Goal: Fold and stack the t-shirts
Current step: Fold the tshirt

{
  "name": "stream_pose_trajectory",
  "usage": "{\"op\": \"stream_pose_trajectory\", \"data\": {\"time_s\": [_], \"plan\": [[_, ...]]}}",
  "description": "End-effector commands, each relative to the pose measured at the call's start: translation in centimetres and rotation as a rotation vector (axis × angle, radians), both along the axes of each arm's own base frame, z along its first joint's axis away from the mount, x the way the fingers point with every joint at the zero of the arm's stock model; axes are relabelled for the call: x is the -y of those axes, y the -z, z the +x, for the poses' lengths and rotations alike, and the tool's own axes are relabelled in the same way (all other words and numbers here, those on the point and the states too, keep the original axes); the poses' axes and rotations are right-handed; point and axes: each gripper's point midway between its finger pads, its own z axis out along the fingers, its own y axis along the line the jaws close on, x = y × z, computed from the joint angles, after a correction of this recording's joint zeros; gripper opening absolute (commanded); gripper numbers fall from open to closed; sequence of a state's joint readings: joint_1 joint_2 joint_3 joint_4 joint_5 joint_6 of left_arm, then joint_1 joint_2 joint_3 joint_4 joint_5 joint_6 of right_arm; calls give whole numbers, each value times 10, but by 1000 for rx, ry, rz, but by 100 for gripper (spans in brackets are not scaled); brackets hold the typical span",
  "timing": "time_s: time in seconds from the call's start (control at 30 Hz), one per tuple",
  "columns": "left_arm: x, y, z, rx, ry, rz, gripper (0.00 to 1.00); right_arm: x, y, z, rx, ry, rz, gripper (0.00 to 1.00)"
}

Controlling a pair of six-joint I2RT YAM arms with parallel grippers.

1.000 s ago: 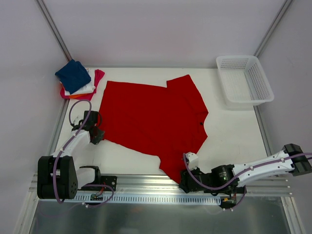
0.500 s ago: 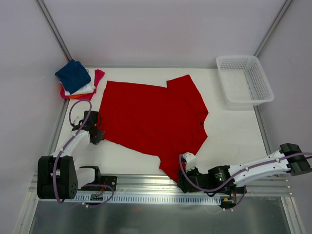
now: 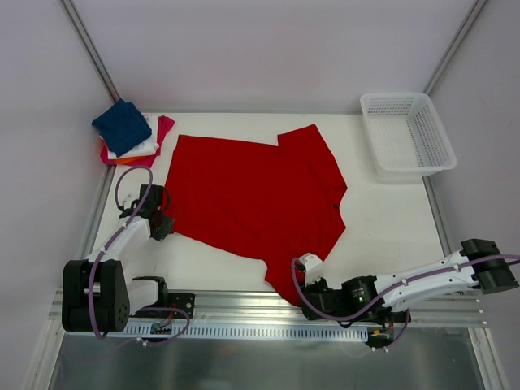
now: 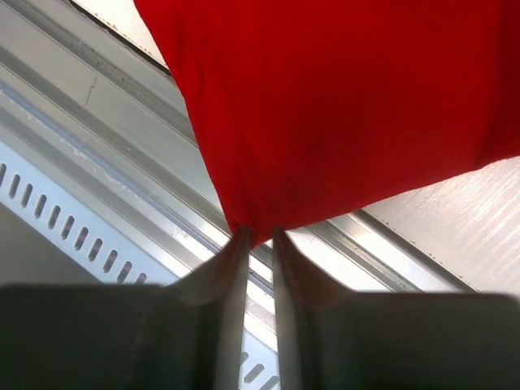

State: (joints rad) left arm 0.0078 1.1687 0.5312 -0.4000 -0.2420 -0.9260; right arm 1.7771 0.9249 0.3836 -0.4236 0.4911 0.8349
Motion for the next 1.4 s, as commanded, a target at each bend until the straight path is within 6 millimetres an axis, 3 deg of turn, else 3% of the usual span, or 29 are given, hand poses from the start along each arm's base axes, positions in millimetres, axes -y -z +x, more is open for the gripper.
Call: {"op": "stream_pose_trajectory", "data": {"time_s": [0.0,0.13,0.27,0.53,0.97,1.23,1.37], "plan": [[2,0,0,6,17,-9,0,-11,-13,3,13,18,43,15],[2,0,0,7,16,-10,0,-11,-13,4,15,27,51,0],[2,-1,1,9,22,-9,0,-10,-16,8,28,35,58,0],[4,-9,6,37,52,-6,0,-10,-49,27,103,48,87,0],[16,-60,33,194,124,-9,0,9,-105,94,231,168,75,0],[15,-72,41,223,134,3,0,27,-133,144,261,291,45,0],[15,-75,42,229,139,8,0,26,-132,147,220,291,45,0]]}}
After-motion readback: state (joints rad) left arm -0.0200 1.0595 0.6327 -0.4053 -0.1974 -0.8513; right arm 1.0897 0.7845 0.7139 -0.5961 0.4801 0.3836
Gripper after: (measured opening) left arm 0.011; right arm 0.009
